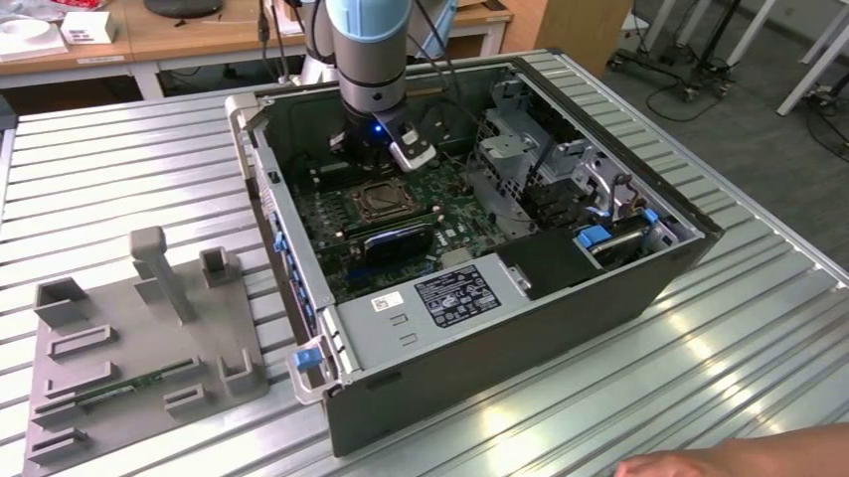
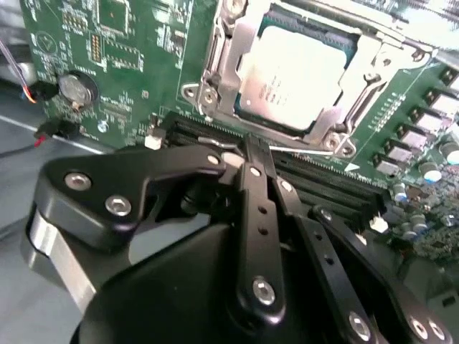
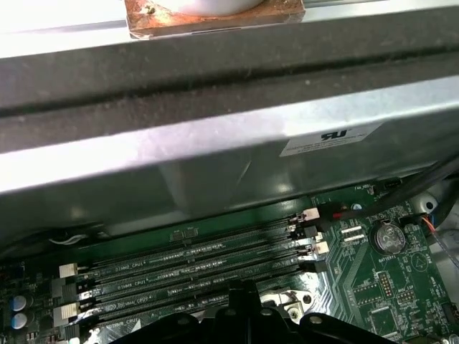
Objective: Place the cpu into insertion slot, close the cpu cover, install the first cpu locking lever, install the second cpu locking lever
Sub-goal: 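Install the first cpu locking lever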
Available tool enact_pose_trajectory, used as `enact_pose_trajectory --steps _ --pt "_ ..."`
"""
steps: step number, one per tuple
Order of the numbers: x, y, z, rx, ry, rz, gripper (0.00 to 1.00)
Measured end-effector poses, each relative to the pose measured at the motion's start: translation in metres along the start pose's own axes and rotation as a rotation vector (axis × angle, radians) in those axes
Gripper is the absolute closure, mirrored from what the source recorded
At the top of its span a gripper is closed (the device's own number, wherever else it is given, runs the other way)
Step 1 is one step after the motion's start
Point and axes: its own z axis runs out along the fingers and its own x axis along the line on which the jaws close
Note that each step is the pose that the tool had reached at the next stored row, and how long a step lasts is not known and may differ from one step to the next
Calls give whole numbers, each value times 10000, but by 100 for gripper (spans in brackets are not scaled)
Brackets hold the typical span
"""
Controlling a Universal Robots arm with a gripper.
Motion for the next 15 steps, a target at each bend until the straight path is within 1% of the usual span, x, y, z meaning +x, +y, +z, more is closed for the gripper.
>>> enact_pose_trajectory --steps 6,8,11,15 --pt "0 0 1 -2 -1 0 89" --pt "0 0 1 -16 -1 28 89" --pt "-1 1 -4 -102 -10 173 89" --pt "-2 6 -20 -209 -46 416 89"
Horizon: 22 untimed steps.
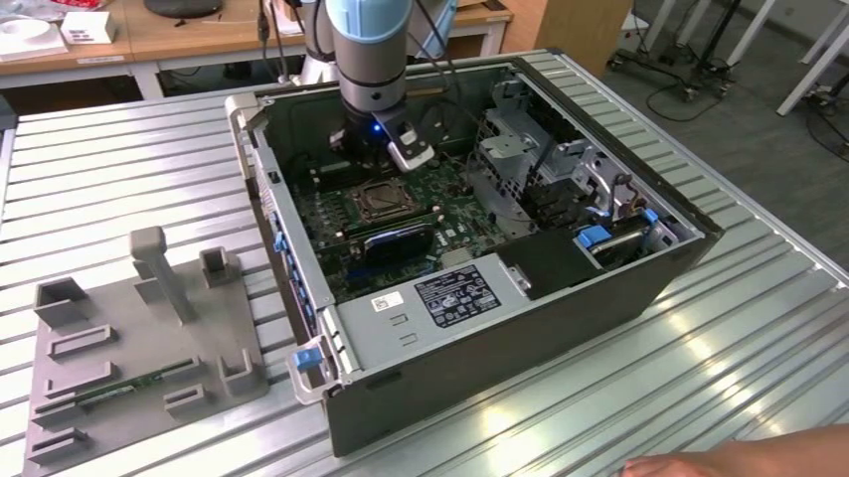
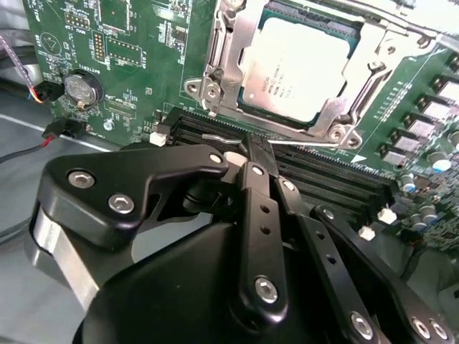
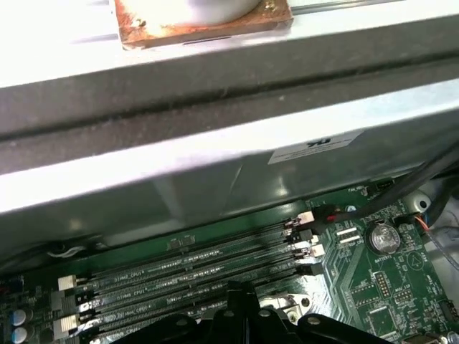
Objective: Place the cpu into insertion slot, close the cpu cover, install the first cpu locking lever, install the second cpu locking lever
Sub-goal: 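Install the first cpu locking lever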
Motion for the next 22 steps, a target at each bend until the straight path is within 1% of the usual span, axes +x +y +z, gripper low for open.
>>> enact_pose_trajectory --steps 4,6,7,8,9,10,11,13,15,16,20,22 --pt "-2 9 -28 -94 -33 210 89" --pt "0 9 -32 -151 -31 263 89" --pt "5 8 -33 -218 -15 281 89" --pt "12 6 -34 -337 17 306 89" --pt "19 5 -34 -498 58 341 89" --pt "22 3 -35 -637 93 373 89" --pt "22 2 -36 -734 116 399 89" --pt "21 -3 -39 -847 142 436 89" --pt "19 -10 -41 -984 177 469 89" --pt "19 -11 -41 -1003 181 473 89" --pt "19 -10 -44 -1010 184 476 89" --pt "16 -1 -72 -1025 185 481 89"
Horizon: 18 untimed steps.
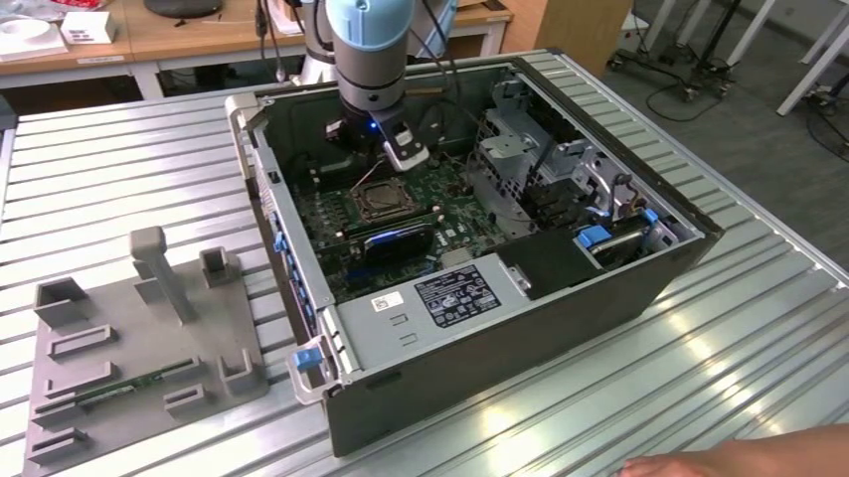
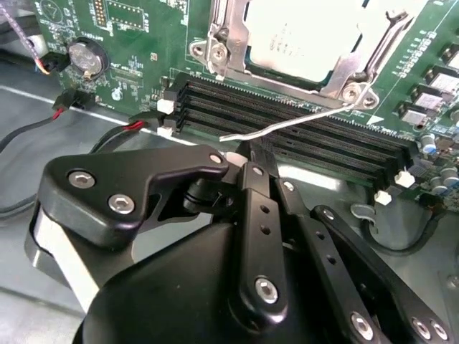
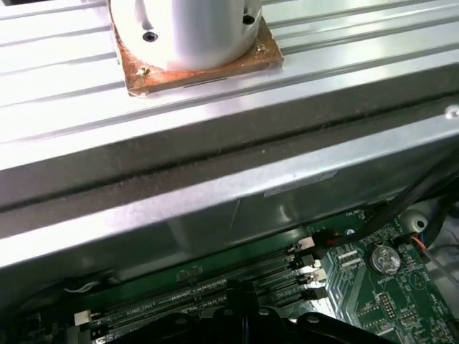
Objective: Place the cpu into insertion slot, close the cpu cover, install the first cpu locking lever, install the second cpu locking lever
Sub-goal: 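Install the first cpu locking lever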
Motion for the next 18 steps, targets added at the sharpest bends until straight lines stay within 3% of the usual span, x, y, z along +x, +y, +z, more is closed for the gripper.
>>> enact_pose_trajectory --steps 4,7,13,18 --pt "-5 35 -81 -59 18 15 89" --pt "-1 19 -95 -157 35 28 89" --pt "9 -66 -133 -210 40 34 89" --pt "2 -156 -168 -318 71 54 89"
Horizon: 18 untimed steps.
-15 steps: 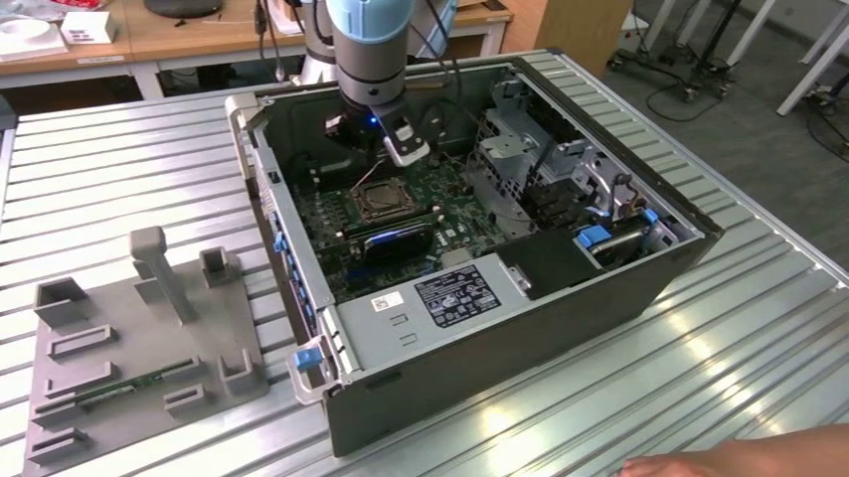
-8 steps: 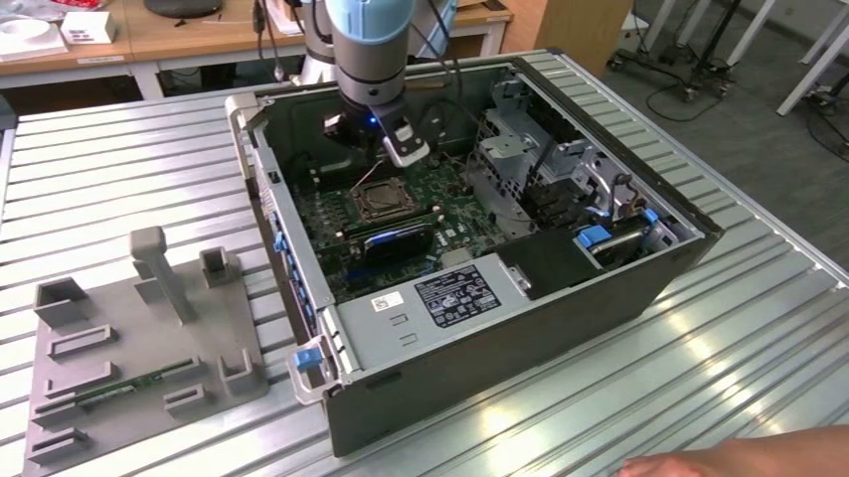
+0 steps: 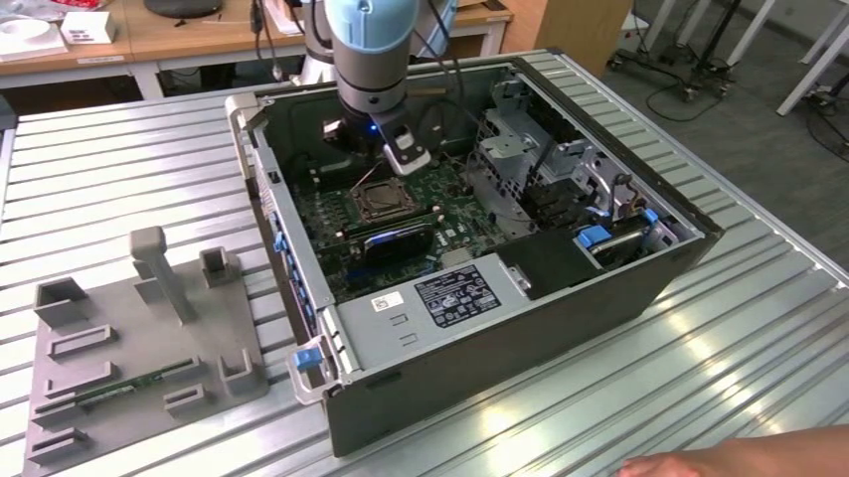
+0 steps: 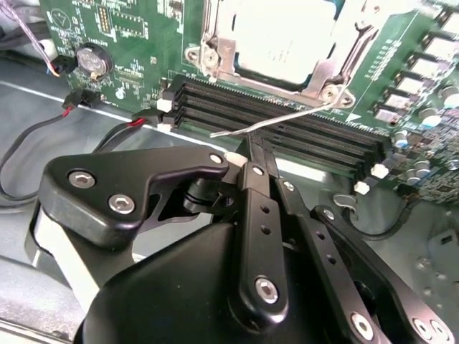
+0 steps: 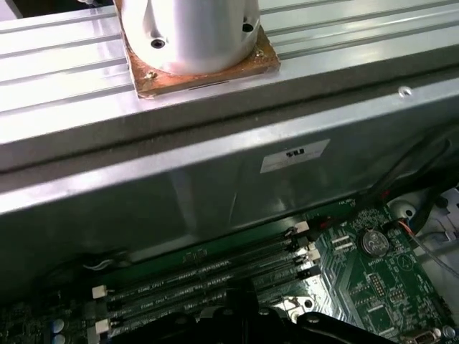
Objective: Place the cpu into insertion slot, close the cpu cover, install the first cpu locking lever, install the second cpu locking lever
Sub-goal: 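Install the first cpu locking lever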
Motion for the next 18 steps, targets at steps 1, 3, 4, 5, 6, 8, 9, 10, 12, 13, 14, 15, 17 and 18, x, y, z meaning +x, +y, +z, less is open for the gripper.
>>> enact_pose_trajectory --steps 1,3,4,5,6,8,9,10,12,13,14,15,17,18 --pt "-3 -17 -5 -35 10 6 89" --pt "-9 -43 -7 -171 49 31 89" --pt "-11 -54 -7 -261 75 48 89" --pt "-13 -63 -6 -355 102 66 89" --pt "-14 -72 -4 -414 119 77 89" --pt "-16 -88 -1 -445 127 82 89" --pt "-14 -96 0 -446 128 83 89" --pt "-12 -104 1 -446 128 83 89" --pt "-3 -120 13 -450 129 84 89" --pt "5 -128 22 -456 131 85 89" --pt "16 -136 29 -469 135 87 89" --pt "28 -143 34 -494 142 92 89" --pt "39 -153 47 -556 156 101 89" --pt "40 -155 52 -574 160 104 89"
